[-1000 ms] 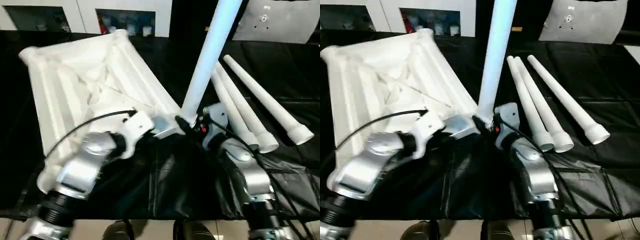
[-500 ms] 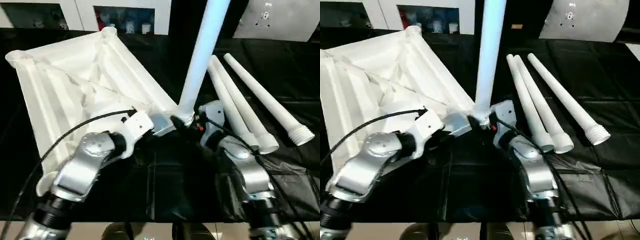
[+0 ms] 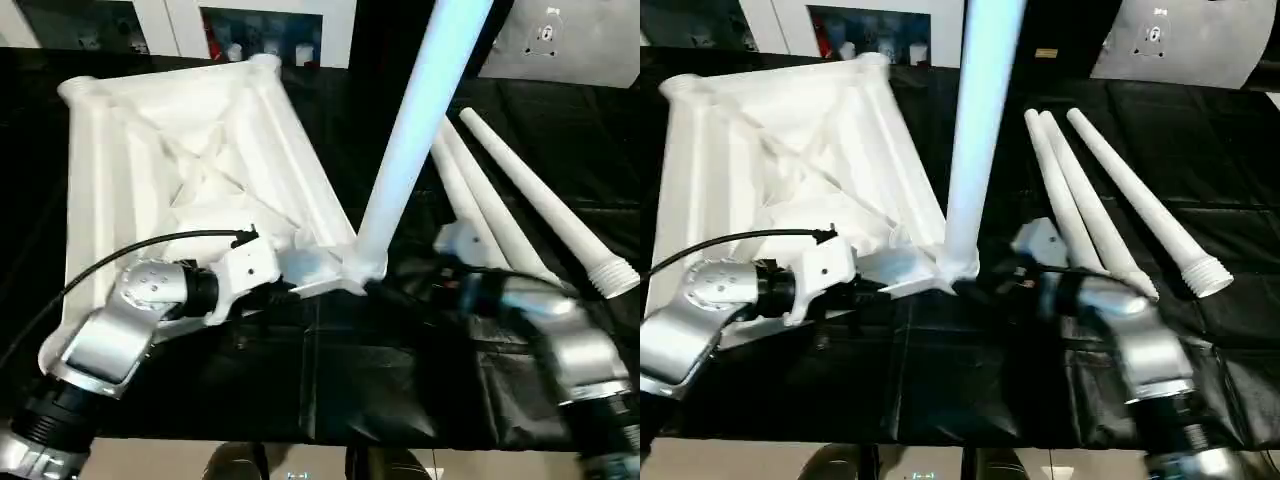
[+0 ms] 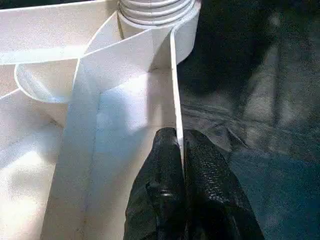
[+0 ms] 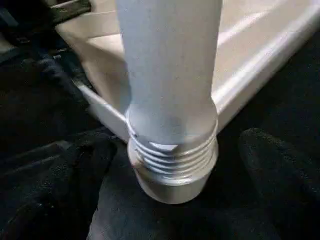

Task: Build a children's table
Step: Rotate leg to tighten

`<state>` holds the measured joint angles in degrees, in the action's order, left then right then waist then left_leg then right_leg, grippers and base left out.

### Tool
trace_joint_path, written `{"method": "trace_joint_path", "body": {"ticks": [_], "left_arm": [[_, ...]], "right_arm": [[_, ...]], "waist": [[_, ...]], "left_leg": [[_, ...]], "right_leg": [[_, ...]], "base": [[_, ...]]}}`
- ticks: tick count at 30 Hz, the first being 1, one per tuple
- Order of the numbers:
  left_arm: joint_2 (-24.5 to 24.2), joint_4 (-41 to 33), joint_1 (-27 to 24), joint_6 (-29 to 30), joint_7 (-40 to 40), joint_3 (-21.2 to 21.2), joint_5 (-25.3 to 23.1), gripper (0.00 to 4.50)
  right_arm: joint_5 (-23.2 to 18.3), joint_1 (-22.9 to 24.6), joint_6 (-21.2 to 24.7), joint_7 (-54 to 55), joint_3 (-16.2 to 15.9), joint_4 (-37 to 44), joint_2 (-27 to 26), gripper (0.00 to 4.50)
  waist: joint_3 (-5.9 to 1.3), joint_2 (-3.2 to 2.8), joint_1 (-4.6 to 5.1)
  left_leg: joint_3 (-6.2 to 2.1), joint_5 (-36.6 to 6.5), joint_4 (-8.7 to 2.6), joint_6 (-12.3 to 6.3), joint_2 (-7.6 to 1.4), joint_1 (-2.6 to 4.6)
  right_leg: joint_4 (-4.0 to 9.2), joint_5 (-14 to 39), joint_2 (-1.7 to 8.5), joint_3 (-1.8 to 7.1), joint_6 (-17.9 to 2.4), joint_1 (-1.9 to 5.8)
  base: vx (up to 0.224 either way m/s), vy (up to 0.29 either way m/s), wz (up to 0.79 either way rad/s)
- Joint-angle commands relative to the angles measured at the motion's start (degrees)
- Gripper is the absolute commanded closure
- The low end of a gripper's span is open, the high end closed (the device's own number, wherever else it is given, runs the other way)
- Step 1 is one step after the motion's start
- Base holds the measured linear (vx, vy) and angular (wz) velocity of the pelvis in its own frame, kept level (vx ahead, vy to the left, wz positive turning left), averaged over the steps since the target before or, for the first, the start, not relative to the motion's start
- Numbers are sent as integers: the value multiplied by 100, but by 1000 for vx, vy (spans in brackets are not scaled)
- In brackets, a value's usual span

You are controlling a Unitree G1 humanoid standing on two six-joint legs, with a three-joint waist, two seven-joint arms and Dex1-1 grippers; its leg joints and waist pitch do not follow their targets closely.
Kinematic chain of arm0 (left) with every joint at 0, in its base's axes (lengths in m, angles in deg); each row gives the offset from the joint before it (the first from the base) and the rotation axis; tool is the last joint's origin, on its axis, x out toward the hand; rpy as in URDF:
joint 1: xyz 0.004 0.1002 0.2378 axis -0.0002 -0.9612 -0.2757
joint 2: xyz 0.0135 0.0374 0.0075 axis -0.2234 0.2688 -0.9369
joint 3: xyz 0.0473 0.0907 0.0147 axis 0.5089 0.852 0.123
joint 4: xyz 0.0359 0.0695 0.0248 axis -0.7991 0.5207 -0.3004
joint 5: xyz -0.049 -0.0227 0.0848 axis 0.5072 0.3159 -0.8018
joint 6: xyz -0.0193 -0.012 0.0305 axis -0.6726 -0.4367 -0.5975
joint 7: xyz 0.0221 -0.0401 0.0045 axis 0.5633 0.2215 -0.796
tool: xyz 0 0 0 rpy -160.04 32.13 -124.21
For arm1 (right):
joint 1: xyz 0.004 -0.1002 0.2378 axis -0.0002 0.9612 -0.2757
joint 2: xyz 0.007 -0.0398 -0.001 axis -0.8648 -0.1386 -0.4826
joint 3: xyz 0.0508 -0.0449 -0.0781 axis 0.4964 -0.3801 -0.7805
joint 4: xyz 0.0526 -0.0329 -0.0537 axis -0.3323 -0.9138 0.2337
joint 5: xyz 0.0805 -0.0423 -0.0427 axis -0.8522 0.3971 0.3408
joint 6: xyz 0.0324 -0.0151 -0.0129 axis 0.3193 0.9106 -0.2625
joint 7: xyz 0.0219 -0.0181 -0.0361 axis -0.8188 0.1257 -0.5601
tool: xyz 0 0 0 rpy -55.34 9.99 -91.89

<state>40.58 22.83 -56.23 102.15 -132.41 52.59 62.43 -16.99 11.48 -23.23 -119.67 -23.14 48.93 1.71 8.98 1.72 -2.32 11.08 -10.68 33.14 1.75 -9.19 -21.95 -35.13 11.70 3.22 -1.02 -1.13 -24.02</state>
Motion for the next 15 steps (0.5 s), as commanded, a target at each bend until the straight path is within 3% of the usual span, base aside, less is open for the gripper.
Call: {"method": "trace_joint_path", "body": {"ticks": [1,6,15], "left_arm": [[-85,30,47,-243,-403,326,66,450],[-203,208,144,-572,-730,506,39,450],[-270,414,296,-812,-968,577,9,450]], "right_arm": [[-49,-98,-62,-338,-98,0,103,4],[-22,-312,-300,-811,-315,-192,186,21],[16,-638,-313,-1194,-522,-587,137,89]], "waist": [[-377,-11,18],[-360,-10,9],[-346,54,12]], "left_leg": [[-135,-172,-297,-910,-401,129],[-132,-351,-297,-828,-409,146],[-125,-205,-291,-840,-410,130]], "right_leg": [[266,-209,454,249,-1743,299],[299,149,479,260,-1730,274],[266,74,482,259,-1738,277]], "base": [[0,0,0],[0,0,0],[0,0,0]]}}
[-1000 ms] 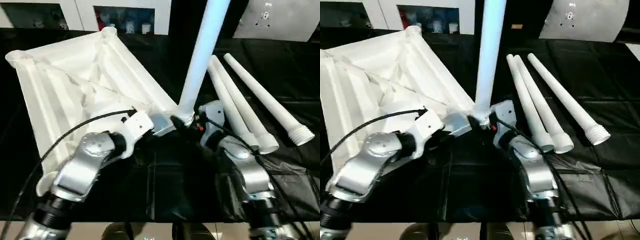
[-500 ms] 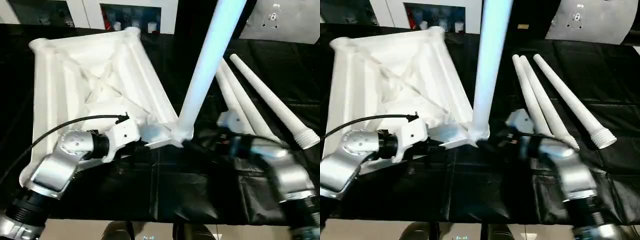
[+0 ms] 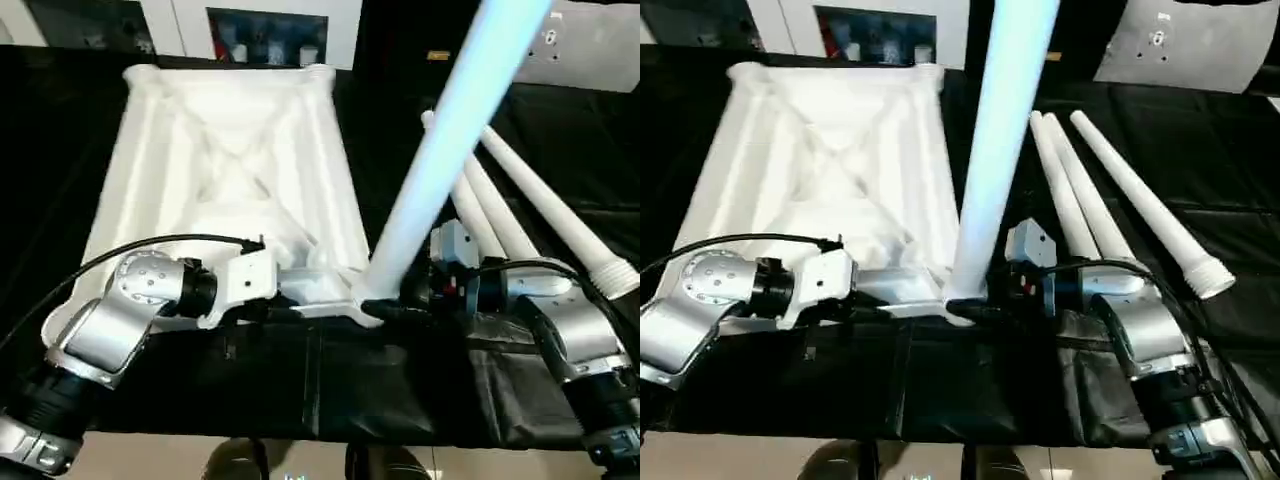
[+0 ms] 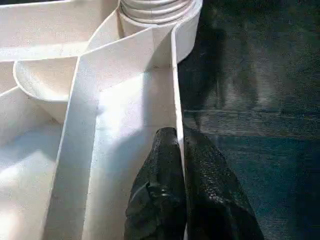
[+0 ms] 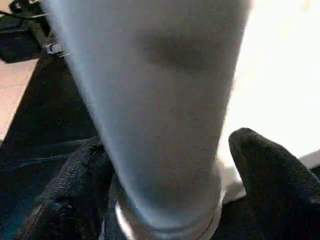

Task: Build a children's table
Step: Rotate leg to tighten

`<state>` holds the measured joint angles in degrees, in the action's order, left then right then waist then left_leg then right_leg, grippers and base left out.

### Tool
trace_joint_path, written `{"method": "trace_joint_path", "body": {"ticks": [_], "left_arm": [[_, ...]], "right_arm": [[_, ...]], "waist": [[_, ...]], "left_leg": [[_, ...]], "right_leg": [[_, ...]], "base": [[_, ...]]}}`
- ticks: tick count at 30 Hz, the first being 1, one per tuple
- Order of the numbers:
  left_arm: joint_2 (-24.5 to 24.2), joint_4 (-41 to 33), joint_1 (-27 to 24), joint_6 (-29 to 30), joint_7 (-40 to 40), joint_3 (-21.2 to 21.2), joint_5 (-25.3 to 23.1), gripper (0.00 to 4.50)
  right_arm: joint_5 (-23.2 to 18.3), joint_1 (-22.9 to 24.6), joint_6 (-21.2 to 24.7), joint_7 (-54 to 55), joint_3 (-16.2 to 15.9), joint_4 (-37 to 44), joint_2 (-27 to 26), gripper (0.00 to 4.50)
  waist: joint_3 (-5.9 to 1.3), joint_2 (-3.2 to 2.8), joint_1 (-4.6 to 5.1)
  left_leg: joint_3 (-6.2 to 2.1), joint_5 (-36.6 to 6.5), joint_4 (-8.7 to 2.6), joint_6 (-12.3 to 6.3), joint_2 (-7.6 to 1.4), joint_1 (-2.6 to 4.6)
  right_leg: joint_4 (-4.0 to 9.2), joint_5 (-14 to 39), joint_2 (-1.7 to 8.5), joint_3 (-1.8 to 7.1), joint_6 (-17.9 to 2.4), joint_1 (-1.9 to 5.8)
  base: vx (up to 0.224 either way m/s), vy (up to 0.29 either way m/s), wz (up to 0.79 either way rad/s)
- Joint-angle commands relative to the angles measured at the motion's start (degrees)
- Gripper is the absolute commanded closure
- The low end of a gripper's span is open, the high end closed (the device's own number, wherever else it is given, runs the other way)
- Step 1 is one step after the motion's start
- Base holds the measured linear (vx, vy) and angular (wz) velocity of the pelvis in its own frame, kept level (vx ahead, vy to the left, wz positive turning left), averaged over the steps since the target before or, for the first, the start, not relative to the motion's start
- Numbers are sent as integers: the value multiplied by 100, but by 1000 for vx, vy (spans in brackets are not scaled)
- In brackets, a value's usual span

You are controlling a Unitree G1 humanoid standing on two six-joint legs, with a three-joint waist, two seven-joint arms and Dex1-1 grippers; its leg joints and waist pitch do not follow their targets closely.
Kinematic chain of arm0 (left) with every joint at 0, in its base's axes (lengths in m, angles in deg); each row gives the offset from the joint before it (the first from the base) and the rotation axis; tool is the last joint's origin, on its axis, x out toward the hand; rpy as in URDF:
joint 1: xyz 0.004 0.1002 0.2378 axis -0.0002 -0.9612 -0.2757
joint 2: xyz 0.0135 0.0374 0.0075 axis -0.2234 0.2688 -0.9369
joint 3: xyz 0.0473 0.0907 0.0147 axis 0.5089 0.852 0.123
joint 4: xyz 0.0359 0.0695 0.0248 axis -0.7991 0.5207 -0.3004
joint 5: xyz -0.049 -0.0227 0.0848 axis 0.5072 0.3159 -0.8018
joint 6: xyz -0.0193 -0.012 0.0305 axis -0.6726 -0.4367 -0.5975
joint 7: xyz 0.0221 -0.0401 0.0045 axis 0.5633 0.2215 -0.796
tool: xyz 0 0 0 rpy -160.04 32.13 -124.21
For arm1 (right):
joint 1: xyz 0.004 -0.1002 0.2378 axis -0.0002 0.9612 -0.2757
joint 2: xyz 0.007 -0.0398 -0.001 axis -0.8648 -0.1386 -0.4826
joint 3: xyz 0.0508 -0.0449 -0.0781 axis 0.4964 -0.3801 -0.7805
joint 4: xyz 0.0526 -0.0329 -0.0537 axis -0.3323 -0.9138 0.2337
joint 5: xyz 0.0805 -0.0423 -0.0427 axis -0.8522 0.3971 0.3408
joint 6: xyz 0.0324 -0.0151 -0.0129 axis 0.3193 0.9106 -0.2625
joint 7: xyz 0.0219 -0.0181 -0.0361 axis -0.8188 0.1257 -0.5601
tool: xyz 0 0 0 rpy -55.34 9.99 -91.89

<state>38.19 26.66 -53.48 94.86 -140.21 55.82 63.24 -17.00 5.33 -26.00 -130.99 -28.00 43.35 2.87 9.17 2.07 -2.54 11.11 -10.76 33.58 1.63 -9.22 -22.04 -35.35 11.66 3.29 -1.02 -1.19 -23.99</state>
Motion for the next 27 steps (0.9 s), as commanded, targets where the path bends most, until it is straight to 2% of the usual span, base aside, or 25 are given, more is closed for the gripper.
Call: {"method": "trace_joint_path", "body": {"ticks": [1,2,5,8,13,14,18,21,22,24,25,26,27], "left_arm": [[-32,35,24,-85,-188,254,-72,450],[-30,84,54,-115,-195,260,-72,450],[-18,190,106,-187,-221,247,-92,450],[-12,232,115,-212,-226,233,-96,450],[-27,327,112,-282,-220,229,-110,450],[-27,342,115,-291,-222,226,-112,450],[-8,338,99,-238,-171,188,-93,450],[91,180,20,62,113,27,-14,450],[148,93,-18,210,296,-37,-23,450],[433,-192,-93,778,908,-257,-6,450],[499,-264,-111,893,1016,-301,19,450],[909,-646,-185,1502,1597,-504,114,450],[1010,-731,-202,1634,1736,-535,112,450]], "right_arm": [[17,-28,-34,-65,-38,-35,21,99],[15,-69,-37,-118,-55,-96,14,120],[25,-111,-74,-237,-121,-192,18,134],[33,-111,-93,-287,-148,-221,21,173],[83,-90,-114,-347,-198,-251,28,185],[73,-85,-70,-344,-202,-247,25,186],[72,-39,53,-208,-189,-223,-14,187],[60,72,307,190,-123,-122,-164,188],[66,118,430,422,-86,-66,-253,188],[209,223,584,1193,-8,51,-594,188],[245,243,604,1365,10,72,-673,188],[319,315,886,2364,162,165,-1236,188],[319,333,961,2565,188,196,-1372,188]], "waist": [[-365,16,32],[-360,20,31],[-357,21,35],[-350,27,34],[-346,30,33],[-345,12,31],[-341,23,31],[-327,30,42],[-317,32,50],[-290,25,81],[-276,23,92],[-283,24,115],[-275,26,145]], "left_leg": [[-129,-196,-333,-825,-405,135],[-128,-193,-336,-814,-409,138],[-129,-207,-338,-801,-410,145],[-127,-273,-340,-761,-415,147],[-127,-288,-344,-740,-414,149],[-128,-293,-345,-737,-416,151],[-128,-333,-351,-712,-416,149],[-127,-366,-364,-660,-422,146],[-134,-457,-372,-610,-417,140],[-148,-696,-407,-409,-438,143],[-152,-801,-415,-370,-430,146],[-170,-913,-432,-238,-411,117],[-197,-853,-470,-120,-427,95]], "right_leg": [[285,81,476,258,-1730,275],[288,91,483,261,-1724,276],[286,115,478,256,-1744,270],[294,172,488,262,-1751,271],[297,196,484,264,-1739,269],[297,193,485,265,-1744,266],[306,259,484,266,-1742,268],[312,323,484,269,-1739,265],[334,498,485,267,-1711,262],[383,979,518,277,-1609,248],[416,1178,504,274,-1573,227],[427,1498,512,268,-1465,254],[433,1544,521,266,-1396,257]], "base": [[0,0,0],[0,0,0],[0,0,0],[0,0,0],[0,0,0],[0,0,0],[0,0,0],[0,0,0],[0,0,0],[0,0,0],[0,0,0],[0,0,0],[0,0,0]]}}
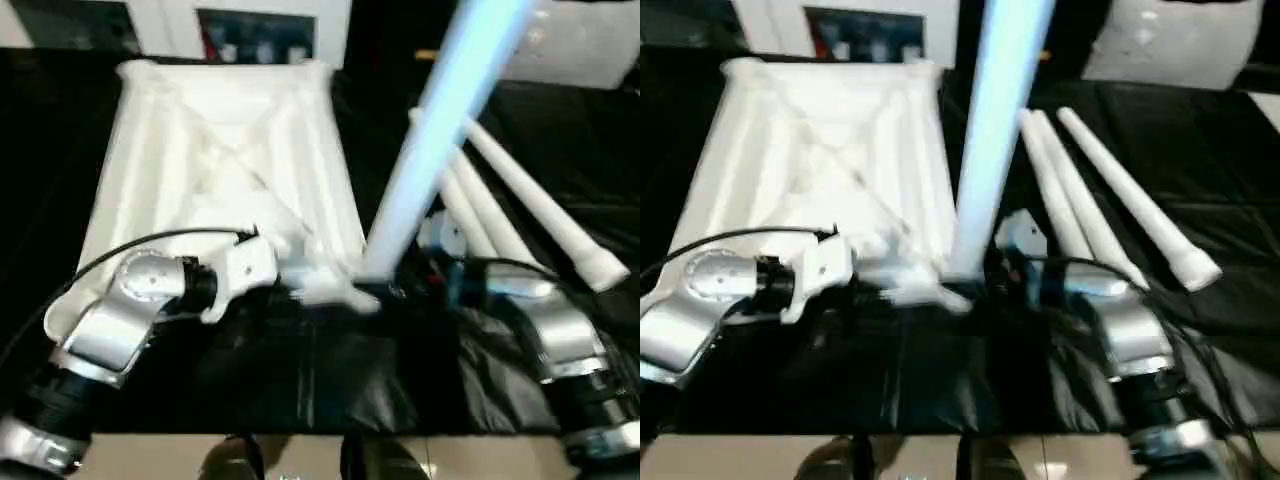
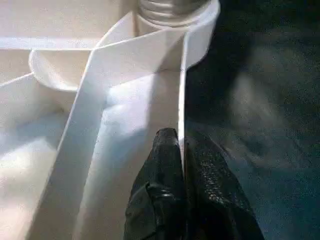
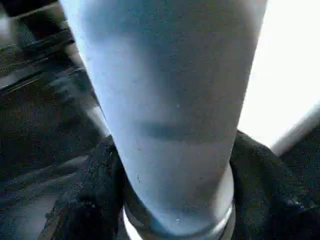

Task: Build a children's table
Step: Rotate leg to tighten

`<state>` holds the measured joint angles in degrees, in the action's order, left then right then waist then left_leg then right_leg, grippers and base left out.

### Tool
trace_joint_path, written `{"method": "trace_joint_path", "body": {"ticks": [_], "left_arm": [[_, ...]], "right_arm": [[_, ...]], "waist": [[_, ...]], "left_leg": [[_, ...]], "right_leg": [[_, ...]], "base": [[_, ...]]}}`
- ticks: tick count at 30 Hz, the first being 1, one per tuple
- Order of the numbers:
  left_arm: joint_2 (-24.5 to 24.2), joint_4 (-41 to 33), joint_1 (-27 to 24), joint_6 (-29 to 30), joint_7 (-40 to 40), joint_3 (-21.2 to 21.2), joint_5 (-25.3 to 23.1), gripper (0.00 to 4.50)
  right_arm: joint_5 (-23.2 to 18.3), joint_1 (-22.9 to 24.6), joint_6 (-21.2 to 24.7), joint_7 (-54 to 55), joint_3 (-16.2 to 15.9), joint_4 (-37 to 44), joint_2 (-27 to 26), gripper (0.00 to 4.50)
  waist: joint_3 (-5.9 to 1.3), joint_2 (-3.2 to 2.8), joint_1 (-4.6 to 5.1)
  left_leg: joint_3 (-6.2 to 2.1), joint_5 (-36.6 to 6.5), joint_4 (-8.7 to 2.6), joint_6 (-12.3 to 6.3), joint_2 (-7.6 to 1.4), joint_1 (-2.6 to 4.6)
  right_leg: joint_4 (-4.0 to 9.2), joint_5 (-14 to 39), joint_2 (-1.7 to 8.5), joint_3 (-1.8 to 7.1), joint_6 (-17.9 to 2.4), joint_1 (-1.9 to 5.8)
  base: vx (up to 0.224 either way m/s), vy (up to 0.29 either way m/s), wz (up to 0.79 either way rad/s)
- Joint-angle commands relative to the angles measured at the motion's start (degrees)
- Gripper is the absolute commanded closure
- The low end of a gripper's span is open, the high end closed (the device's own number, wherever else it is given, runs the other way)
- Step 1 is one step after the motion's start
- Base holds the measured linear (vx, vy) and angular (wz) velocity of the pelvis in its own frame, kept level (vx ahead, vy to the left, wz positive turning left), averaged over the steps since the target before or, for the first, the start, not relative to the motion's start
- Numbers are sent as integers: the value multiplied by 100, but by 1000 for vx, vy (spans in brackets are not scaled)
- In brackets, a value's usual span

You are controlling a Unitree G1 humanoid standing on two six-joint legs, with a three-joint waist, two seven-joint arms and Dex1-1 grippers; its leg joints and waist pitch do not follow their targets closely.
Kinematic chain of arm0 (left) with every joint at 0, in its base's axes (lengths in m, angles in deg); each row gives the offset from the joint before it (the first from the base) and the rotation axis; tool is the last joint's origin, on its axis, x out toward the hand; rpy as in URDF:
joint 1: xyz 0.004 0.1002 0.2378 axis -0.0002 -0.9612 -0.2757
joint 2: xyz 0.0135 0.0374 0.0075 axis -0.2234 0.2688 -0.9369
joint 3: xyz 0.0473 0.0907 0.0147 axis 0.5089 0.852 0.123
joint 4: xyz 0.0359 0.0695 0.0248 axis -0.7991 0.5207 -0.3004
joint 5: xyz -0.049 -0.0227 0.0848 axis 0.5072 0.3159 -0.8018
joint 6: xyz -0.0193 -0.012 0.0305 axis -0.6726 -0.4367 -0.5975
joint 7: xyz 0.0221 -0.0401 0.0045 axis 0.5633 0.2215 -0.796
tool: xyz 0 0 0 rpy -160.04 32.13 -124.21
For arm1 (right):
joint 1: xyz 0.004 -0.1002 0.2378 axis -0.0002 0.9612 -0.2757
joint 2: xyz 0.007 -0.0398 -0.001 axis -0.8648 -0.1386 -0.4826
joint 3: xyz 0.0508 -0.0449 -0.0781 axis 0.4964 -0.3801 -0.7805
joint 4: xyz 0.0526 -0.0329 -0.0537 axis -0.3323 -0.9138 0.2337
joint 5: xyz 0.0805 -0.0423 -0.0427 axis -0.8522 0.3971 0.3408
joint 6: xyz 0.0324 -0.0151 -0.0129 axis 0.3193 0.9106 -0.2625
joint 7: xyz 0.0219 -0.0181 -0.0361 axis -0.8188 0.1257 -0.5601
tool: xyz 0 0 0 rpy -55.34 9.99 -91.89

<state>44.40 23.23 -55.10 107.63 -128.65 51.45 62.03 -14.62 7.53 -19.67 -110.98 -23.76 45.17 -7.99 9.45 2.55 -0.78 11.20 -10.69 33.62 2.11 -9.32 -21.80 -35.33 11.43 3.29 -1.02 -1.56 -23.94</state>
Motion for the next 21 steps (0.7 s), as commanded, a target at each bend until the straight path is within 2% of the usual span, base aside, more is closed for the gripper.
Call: {"method": "trace_joint_path", "body": {"ticks": [1,2,3,4,5,6,7,9,10,12,13,15,16,17,19,21], "left_arm": [[390,-388,-41,358,581,-98,232,450],[775,-553,-52,714,1081,-168,132,450],[897,-578,-47,807,1233,-190,99,450],[1215,-613,-24,1002,1620,-246,11,450],[1215,-613,-24,1002,1620,-246,11,450],[1487,-607,12,1124,1963,-269,-97,450],[1681,-583,50,1165,2176,-271,-160,450],[1802,-584,82,1203,2305,-263,-196,450],[1891,-626,122,1281,2402,-227,-248,450],[1874,-700,174,1401,2393,-137,-313,450],[1805,-721,179,1435,2357,-96,-357,450],[1613,-710,154,1388,2218,-56,-427,450],[1465,-673,121,1297,2075,-61,-447,450],[1312,-629,93,1171,1907,-68,-432,450],[1152,-598,47,1069,1752,-88,-397,450],[1032,-553,19,1005,1663,-116,-390,450]], "right_arm": [[82,113,329,565,-237,15,-287,188],[145,145,448,1200,-183,56,-732,188],[173,145,472,1379,-173,49,-857,188],[265,130,492,1817,-162,7,-1165,188],[265,130,492,1817,-162,7,-1165,188],[347,103,528,2205,-158,-28,-1448,188],[400,67,543,2449,-168,-70,-1642,188],[436,45,574,2593,-185,-83,-1758,188],[522,26,588,2757,-199,-82,-1866,188],[627,8,457,2824,-235,-100,-1897,188],[638,22,423,2839,-206,-97,-1880,132],[652,58,393,2830,-132,-83,-1786,118],[631,82,382,2759,-85,-58,-1713,112],[617,99,350,2668,-53,-28,-1617,97],[619,121,297,2550,-51,11,-1495,82],[612,139,214,2382,-57,40,-1358,63]], "waist": [[-301,-13,-9],[-315,-8,40],[-301,-19,59],[-302,-25,56],[-303,-28,63],[-337,-47,44],[-330,-44,52],[-348,-29,40],[-362,4,39],[-377,-21,24],[-384,-16,22],[-379,-33,17],[-395,-50,18],[-382,-47,20],[-372,-65,35],[-358,-56,48]], "left_leg": [[-214,-910,-478,-123,-402,71],[-205,-963,-466,-107,-393,91],[-190,-951,-459,-129,-395,92],[-178,-963,-452,-129,-391,110],[-170,-942,-450,-141,-386,111],[-169,-835,-440,-175,-377,111],[-156,-768,-439,-209,-381,114],[-145,-523,-419,-338,-359,101],[-139,-443,-411,-392,-345,89],[-131,-180,-394,-553,-347,77],[-129,-140,-388,-587,-341,76],[-129,-48,-379,-700,-350,75],[-129,-61,-376,-702,-351,80],[-138,-169,-385,-697,-354,74],[-152,-395,-408,-613,-361,72],[-143,-641,-415,-481,-363,91]], "right_leg": [[439,1670,513,260,-1308,251],[451,1711,512,269,-1258,239],[474,1650,505,284,-1250,209],[481,1644,502,290,-1242,199],[492,1588,493,295,-1241,186],[457,1362,478,289,-1224,213],[458,1199,468,294,-1235,195],[411,716,450,291,-1274,221],[400,594,445,286,-1267,246],[347,107,442,284,-1322,257],[339,13,438,280,-1329,265],[318,-245,436,273,-1376,265],[312,-243,439,272,-1394,274],[331,-108,441,263,-1395,271],[363,249,452,261,-1365,278],[405,598,452,272,-1313,262]], "base": [[0,0,0],[0,0,0],[0,0,0],[0,0,0],[0,0,0],[0,0,0],[0,0,0],[0,0,0],[0,0,0],[0,0,0],[0,0,0],[0,0,0],[0,0,0],[0,0,0],[0,0,0],[0,0,0]]}}
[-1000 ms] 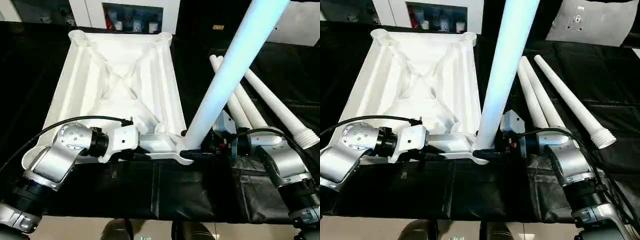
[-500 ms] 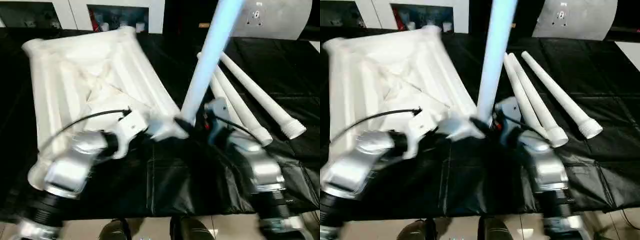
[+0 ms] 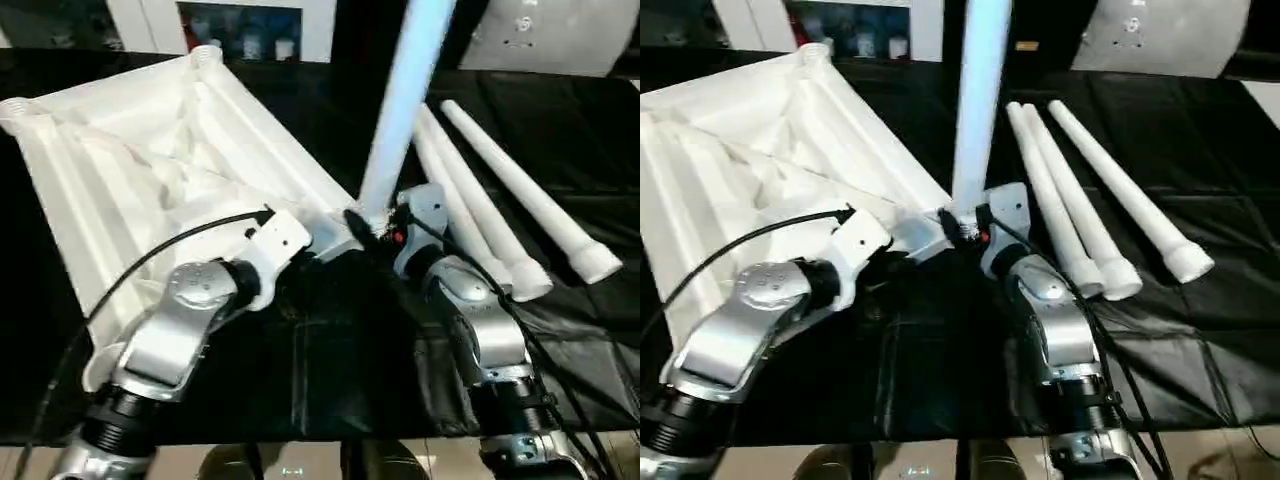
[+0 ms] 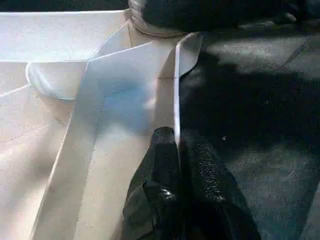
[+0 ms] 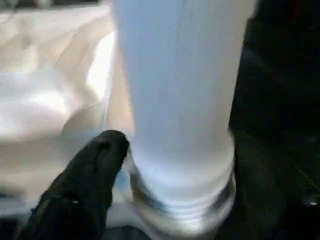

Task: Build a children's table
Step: Rotate leg to tighten

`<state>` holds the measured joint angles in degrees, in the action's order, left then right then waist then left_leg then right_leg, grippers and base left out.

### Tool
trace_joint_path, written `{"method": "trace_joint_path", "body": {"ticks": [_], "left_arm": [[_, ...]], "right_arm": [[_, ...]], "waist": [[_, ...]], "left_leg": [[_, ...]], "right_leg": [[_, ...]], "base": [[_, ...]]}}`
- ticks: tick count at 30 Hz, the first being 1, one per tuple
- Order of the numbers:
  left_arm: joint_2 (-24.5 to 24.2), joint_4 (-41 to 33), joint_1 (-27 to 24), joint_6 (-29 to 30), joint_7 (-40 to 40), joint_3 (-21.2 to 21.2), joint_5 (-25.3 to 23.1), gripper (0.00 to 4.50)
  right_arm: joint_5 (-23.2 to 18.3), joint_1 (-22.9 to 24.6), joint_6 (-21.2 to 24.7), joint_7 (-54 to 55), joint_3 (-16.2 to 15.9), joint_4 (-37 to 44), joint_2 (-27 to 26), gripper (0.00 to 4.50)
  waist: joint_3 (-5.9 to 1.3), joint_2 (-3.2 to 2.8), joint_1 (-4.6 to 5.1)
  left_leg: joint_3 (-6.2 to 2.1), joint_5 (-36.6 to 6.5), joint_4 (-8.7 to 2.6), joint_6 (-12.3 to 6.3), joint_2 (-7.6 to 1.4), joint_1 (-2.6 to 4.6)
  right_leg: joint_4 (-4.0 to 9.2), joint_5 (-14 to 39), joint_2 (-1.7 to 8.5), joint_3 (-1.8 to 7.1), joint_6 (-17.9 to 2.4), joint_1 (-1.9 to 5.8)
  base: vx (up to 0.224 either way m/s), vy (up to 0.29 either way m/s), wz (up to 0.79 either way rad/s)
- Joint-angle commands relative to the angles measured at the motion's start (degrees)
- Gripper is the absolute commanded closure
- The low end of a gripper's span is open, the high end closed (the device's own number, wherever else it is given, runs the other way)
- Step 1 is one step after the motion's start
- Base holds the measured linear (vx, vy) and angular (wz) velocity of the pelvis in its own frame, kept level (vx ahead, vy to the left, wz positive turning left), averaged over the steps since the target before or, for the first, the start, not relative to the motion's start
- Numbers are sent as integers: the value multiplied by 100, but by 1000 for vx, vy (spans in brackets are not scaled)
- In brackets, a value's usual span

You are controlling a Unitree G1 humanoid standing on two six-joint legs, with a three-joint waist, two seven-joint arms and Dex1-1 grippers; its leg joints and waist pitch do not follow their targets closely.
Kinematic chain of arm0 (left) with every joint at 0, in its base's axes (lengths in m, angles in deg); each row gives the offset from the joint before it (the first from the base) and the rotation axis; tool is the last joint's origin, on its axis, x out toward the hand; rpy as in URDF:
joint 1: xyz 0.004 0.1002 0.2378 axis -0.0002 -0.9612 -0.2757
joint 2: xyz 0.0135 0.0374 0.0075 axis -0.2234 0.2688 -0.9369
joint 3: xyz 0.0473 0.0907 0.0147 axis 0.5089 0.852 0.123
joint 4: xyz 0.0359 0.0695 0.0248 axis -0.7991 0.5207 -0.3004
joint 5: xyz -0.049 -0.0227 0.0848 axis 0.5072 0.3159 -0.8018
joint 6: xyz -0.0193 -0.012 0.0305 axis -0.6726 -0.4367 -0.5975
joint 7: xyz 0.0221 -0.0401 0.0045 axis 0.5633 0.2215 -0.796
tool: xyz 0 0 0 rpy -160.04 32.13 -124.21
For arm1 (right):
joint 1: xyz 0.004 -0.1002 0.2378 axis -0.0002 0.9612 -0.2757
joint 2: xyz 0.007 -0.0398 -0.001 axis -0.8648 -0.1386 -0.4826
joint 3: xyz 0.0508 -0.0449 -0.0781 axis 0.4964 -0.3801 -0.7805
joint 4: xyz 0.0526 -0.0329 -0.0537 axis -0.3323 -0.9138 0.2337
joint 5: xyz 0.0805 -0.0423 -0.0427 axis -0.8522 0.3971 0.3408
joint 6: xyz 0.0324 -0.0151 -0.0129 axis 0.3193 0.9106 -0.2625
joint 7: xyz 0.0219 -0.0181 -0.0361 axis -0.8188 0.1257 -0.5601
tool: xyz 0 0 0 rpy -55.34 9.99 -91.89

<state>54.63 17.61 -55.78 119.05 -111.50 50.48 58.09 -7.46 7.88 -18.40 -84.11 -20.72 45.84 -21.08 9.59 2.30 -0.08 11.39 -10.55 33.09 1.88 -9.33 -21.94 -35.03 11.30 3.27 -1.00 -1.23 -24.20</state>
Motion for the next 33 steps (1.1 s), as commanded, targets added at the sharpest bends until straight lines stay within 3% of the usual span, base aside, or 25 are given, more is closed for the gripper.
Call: {"method": "trace_joint_path", "body": {"ticks": [1,3,6,7,8,10,15,25,27,28,30,33], "left_arm": [[-93,48,64,-226,-174,-17,24,450],[-437,162,-30,-626,-550,41,68,450],[-620,266,-73,-980,-805,98,142,450],[-807,378,-71,-1196,-1023,188,150,450],[-890,444,-53,-1308,-1154,226,164,450],[-972,532,-27,-1415,-1317,245,201,450],[-1259,781,35,-1896,-2063,267,450,450],[-1623,1188,260,-2720,-3020,614,486,450],[-1640,1217,283,-2780,-3088,647,481,450],[-1655,1240,300,-2839,-3134,663,477,450],[-1669,1266,319,-2887,-3166,685,461,450],[-1663,1305,340,-2918,-3162,698,442,450]], "right_arm": [[-118,117,46,-461,-357,-15,76,63],[-183,162,-149,-1064,-301,5,529,37],[-192,140,-332,-1419,-223,-81,856,8],[-194,71,-602,-1700,-135,-247,1126,8],[-244,27,-698,-1911,-89,-317,1276,8],[-337,-24,-789,-2238,-51,-364,1481,8],[-516,-131,-807,-3307,-256,-375,2022,8],[-695,-507,-1008,-4312,-520,-734,2158,8],[-715,-544,-983,-4385,-535,-771,2143,33],[-727,-570,-982,-4436,-554,-799,2140,41],[-753,-578,-938,-4588,-623,-827,2163,44],[-752,-579,-951,-4578,-626,-863,2141,87]], "waist": [[-380,-58,-31],[-401,-69,-45],[-431,-58,-59],[-431,-56,-55],[-438,-25,-56],[-428,-43,-74],[-426,-15,-119],[-429,-28,-208],[-435,-30,-209],[-418,3,-214],[-419,0,-226],[-423,3,-233]], "left_leg": [[-173,-666,-365,-436,-363,101],[-180,-599,-357,-417,-362,106],[-155,-305,-316,-599,-364,102],[-148,-278,-314,-627,-364,102],[-143,-253,-301,-683,-364,102],[-140,-256,-295,-743,-368,115],[-135,-383,-280,-781,-374,125],[-129,-385,-279,-720,-401,160],[-130,-338,-276,-721,-400,156],[-128,-329,-275,-729,-398,147],[-125,-305,-274,-738,-407,151],[-124,-276,-272,-730,-407,150]], "right_leg": [[376,657,462,270,-1340,296],[370,577,455,264,-1347,310],[290,-93,454,272,-1533,318],[284,-168,445,271,-1564,318],[272,-228,446,264,-1611,325],[272,-227,448,263,-1684,321],[283,116,452,258,-1702,318],[268,281,464,258,-1736,275],[254,222,467,254,-1756,280],[247,226,470,258,-1742,279],[245,195,479,260,-1739,280],[239,179,478,257,-1750,280]], "base": [[0,0,0],[0,0,0],[0,0,0],[0,0,0],[0,0,0],[0,0,0],[0,0,0],[0,0,0],[0,0,0],[0,0,0],[0,0,0],[0,0,0]]}}
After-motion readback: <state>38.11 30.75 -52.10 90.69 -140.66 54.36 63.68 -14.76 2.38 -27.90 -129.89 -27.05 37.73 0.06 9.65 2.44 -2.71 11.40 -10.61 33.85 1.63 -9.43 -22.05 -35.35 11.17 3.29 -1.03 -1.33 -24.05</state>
